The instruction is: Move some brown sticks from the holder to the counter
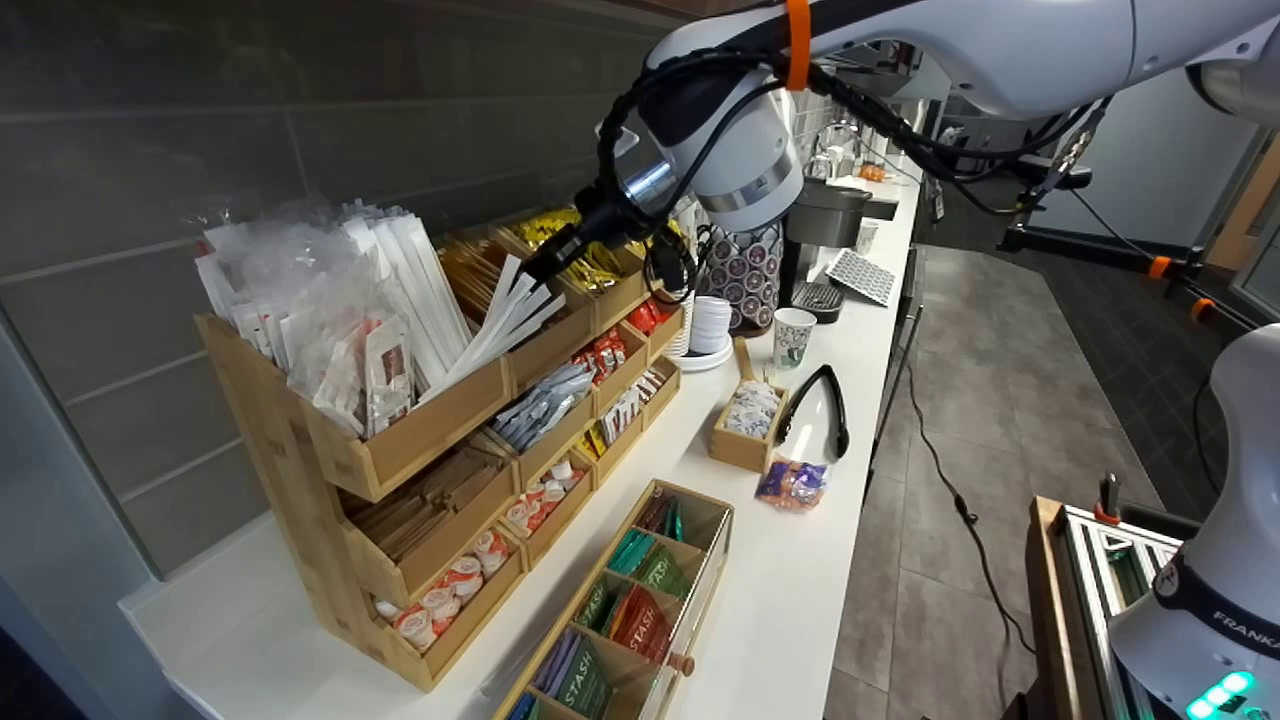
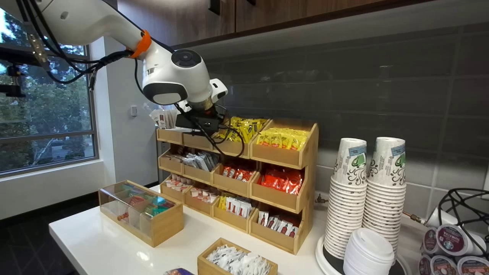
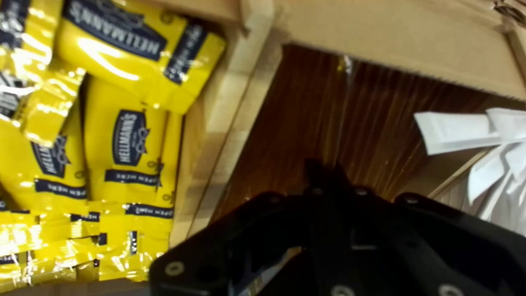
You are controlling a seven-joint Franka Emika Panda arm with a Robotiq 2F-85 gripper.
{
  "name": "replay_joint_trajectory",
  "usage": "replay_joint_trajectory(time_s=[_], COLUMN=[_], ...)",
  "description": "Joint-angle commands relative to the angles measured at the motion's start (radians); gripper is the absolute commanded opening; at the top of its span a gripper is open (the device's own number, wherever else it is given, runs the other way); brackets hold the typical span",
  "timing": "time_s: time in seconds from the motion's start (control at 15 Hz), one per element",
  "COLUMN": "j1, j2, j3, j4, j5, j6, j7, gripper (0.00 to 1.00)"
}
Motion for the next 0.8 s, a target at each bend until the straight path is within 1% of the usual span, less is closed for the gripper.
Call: replay_joint_trajectory(time_s=[0.0,0.33,0.73], j1=[0.002,0.006,0.022], j2=[-0.007,-0.039,-0.112], j3=[0.002,-0.005,-0.012], j4=[-0.001,-0.019,-0.083], j5=[0.011,0.005,-0.022], j6=[0.015,0.030,0.094], j7=[0.000,0.007,0.014], gripper=[0.01,0.01,0.01])
